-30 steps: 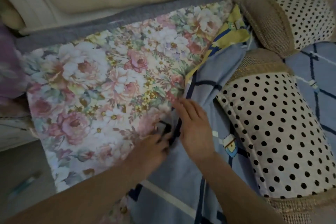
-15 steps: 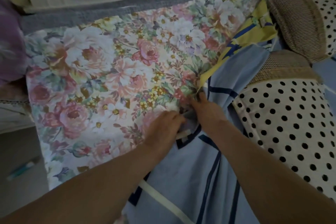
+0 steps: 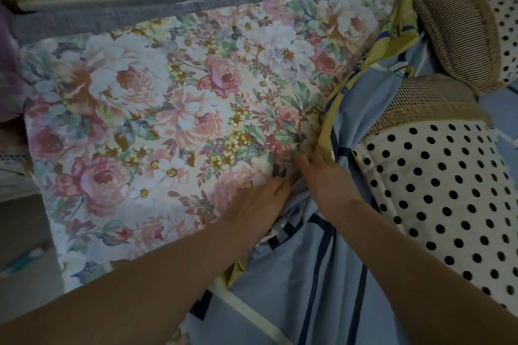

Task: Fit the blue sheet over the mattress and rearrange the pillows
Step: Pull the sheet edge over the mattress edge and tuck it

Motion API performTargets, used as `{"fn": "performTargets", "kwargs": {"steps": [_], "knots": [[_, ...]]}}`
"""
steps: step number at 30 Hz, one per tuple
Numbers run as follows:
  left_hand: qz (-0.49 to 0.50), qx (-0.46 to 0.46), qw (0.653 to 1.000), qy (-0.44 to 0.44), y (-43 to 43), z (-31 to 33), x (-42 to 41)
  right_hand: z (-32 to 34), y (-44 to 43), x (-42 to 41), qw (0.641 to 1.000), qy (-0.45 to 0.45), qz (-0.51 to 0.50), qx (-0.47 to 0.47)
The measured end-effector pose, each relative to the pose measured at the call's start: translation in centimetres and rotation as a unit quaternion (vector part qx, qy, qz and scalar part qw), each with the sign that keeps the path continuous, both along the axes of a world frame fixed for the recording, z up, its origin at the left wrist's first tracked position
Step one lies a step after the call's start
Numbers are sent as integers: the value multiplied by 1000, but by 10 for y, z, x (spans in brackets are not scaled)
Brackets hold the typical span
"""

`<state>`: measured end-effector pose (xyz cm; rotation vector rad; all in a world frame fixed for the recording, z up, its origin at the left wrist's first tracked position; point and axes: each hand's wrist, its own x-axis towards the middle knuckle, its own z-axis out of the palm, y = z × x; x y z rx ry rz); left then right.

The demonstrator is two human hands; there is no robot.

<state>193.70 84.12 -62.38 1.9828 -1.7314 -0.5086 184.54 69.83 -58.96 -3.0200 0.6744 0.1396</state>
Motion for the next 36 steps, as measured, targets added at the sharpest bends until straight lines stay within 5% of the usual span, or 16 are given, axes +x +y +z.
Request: {"fn": "performTargets", "kwargs": {"steps": [6,11,18,21,25,30,36], "knots": [[126,-114,968,185,-23,23,9,43,25,3,976,-188,88,73],[154,-142,962,173,-18,26,34,51,22,10,973,-199,79,85],[182,-138,925,303,-23,55,53,84,35,63,945,-293,70,127],[254,-146,902,318,-18,63,81,80,19,76,971,-220,67,68],[253,-154,945,138,1,81,131,75,0,101,991,-123,49,31],[175,-160,964,-122,26,105,214,92,10,163,986,-162,33,38],[165,-121,957,-208,41,101,297,95,14,241,985,-164,-43,38]]}}
